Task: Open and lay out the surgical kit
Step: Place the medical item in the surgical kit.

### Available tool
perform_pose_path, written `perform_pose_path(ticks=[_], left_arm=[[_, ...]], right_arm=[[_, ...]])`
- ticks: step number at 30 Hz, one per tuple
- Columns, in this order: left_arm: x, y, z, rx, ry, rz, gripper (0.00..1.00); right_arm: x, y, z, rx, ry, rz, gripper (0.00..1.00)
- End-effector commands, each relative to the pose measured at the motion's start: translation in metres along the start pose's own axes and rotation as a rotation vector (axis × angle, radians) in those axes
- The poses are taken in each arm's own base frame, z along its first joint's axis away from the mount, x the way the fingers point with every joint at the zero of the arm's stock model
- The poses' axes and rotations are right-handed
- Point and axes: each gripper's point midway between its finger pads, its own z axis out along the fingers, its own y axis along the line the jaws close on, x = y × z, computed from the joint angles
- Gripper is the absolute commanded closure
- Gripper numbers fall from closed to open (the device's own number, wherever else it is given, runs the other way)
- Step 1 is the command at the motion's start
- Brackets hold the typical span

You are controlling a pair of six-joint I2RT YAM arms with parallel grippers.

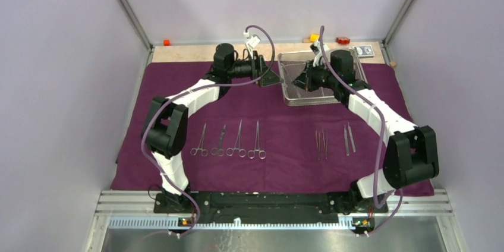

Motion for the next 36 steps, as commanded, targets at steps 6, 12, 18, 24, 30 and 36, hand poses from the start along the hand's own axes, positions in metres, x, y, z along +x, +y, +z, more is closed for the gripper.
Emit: perform_pose_path(ticks=[6,12,18,24,30,36], left_arm=[[-0.003,0.011,0.001,-0.081,-0.022,0.046,0.04],[0.007,0.027,-0.013,-0.19,0.023,0.18,0.01],[0.018,0.041,-0.031,-0.285,0.049,0.28,0.01],[0.025,0.043,-0.042,-0.329,0.039,0.31,0.01],[0.033,0.035,-0.048,-0.325,0.009,0.328,0.01],[0.051,0.033,-0.046,-0.314,0.016,0.306,0.01]], right_arm=[[0.014,-0.008,-0.027,0.194,-0.038,-0.005,1.0],[0.046,-0.012,-0.039,0.274,0.029,0.034,1.0],[0.088,-0.019,-0.052,0.332,0.118,0.104,1.0],[0.129,-0.029,-0.058,0.351,0.183,0.116,1.0],[0.146,-0.016,-0.052,0.266,0.208,0.186,1.0],[0.15,-0.019,-0.051,0.271,0.193,0.187,1.0]])
